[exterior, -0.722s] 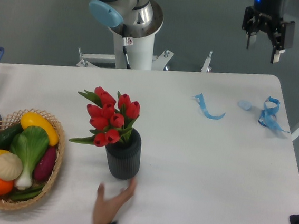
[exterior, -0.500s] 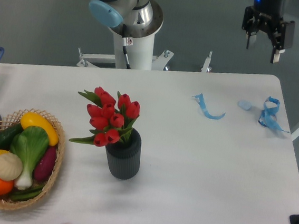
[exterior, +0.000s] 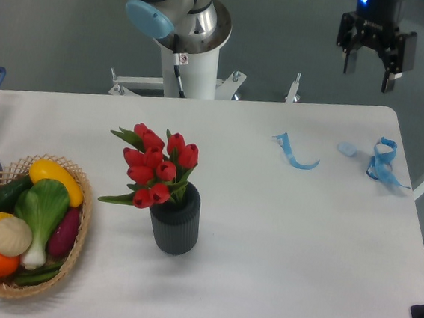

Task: Pick up the flowers from the vase
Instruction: 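Move the open gripper from its raised pose toward the tulip vase, then lower the open gripper onto the red tulip stems above the black vase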

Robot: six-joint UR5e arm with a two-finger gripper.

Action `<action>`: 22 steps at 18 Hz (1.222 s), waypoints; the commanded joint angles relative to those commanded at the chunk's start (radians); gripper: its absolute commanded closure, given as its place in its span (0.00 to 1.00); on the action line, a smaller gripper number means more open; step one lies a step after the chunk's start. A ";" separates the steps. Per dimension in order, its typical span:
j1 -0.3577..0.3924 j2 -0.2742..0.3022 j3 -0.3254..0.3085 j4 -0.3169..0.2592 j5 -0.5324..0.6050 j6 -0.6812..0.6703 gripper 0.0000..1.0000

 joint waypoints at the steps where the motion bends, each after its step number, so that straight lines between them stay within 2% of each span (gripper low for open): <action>1: -0.014 0.000 -0.008 0.000 -0.002 -0.051 0.00; 4: -0.077 -0.005 -0.011 0.009 -0.006 -0.239 0.00; 7: -0.129 -0.015 -0.031 0.018 -0.031 -0.313 0.00; 11: -0.161 -0.025 -0.126 0.095 -0.100 -0.313 0.00; 14: -0.207 -0.057 -0.135 0.138 -0.104 -0.307 0.00; 17: -0.265 -0.101 -0.140 0.219 -0.130 -0.313 0.00; 19: -0.291 -0.127 -0.138 0.230 -0.164 -0.292 0.00; 22: -0.310 -0.136 -0.152 0.230 -0.228 -0.234 0.00</action>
